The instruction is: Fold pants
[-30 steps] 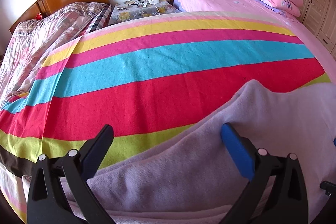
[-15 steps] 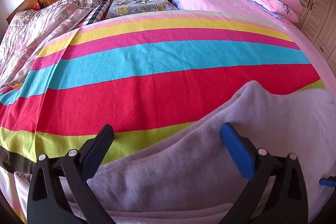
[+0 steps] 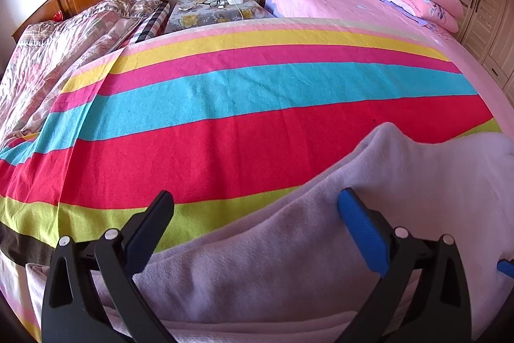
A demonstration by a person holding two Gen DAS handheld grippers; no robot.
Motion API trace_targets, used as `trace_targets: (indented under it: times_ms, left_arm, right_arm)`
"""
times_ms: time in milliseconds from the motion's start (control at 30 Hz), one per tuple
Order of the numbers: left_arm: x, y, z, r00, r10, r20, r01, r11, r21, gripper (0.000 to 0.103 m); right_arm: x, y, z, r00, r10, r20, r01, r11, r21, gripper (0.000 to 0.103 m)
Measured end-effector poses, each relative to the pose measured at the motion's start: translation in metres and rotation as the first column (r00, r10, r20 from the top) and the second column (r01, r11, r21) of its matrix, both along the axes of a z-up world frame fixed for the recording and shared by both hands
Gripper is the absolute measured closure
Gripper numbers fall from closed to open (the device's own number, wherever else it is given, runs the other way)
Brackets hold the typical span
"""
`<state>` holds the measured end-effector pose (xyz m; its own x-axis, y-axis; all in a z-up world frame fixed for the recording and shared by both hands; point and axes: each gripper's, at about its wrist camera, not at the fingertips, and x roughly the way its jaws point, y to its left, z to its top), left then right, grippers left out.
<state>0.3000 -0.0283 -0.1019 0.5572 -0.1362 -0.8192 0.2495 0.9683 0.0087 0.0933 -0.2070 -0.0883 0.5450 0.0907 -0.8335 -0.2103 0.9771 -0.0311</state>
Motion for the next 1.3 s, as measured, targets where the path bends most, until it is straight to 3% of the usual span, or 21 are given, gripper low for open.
trace_targets:
  times_ms: [167,300,400,533,633,700,767,800,867,967,1033,1167,1300]
  left_arm:
    - [-0.011,0.0,0.011,0.999,0.002,0.044,-0.003,1.0,0.021,0.003]
    - [-0.055,0.02,0.056,0.988,-0.074,0.137,0.093,0.986,-0.14,0.002]
    - [-0.084,0.047,0.071,0.982,-0.024,0.187,0.043,0.994,-0.1,0.002]
    - [-0.117,0.093,0.059,0.989,0.06,0.138,-0.048,0.995,-0.092,0.002]
    - [-0.141,0.12,0.043,0.989,0.107,0.1,-0.1,0.992,-0.075,0.002]
    - [-0.147,0.134,0.028,0.989,0.133,0.057,-0.13,0.99,-0.063,0.002]
    - [-0.151,0.145,0.015,0.986,0.162,0.035,-0.161,0.986,-0.035,0.001]
    - [-0.153,0.147,0.01,0.987,0.157,0.04,-0.156,0.987,-0.03,0.001]
    - [-0.154,0.148,0.007,0.988,0.148,0.047,-0.147,0.989,-0.023,0.001]
    - [-0.153,0.149,0.023,0.989,0.143,0.042,-0.141,0.989,-0.048,0.002]
    - [-0.15,0.151,0.043,0.989,0.125,0.079,-0.118,0.989,-0.093,0.002]
    - [-0.122,0.135,0.059,0.984,0.102,0.147,-0.1,0.995,-0.018,0.001]
    - [-0.088,0.129,0.036,0.983,0.153,0.104,-0.156,0.987,0.027,0.001]
  right_arm:
    - [0.002,-0.001,0.005,0.999,0.007,-0.042,-0.007,1.0,0.001,0.01]
    - [0.007,0.002,0.027,0.999,0.019,0.033,-0.02,0.999,0.027,0.01]
    - [0.026,0.011,0.041,0.996,0.039,0.079,-0.043,0.997,0.056,0.01]
    - [0.053,0.052,0.053,0.98,0.157,0.125,-0.165,0.985,0.058,0.01]
    - [0.063,0.096,0.055,0.945,0.302,0.127,-0.314,0.945,0.091,0.01]
    - [0.066,0.123,0.048,0.907,0.405,0.113,-0.417,0.903,0.108,0.01]
    - [0.068,0.144,0.03,0.893,0.449,0.038,-0.451,0.889,0.077,0.01]
    - [0.07,0.15,0.018,0.893,0.45,-0.01,-0.449,0.892,0.058,0.009]
    - [0.064,0.149,0.011,0.887,0.461,0.005,-0.461,0.887,0.04,0.009]
    - [0.061,0.14,0.023,0.888,0.46,-0.018,-0.458,0.887,0.063,0.009]
    - [0.067,0.128,0.04,0.897,0.44,0.035,-0.441,0.893,0.085,0.009]
    - [0.104,0.116,0.063,0.932,0.329,0.154,-0.342,0.938,0.062,0.009]
    - [0.156,0.125,0.054,0.965,0.231,0.128,-0.241,0.969,0.065,0.009]
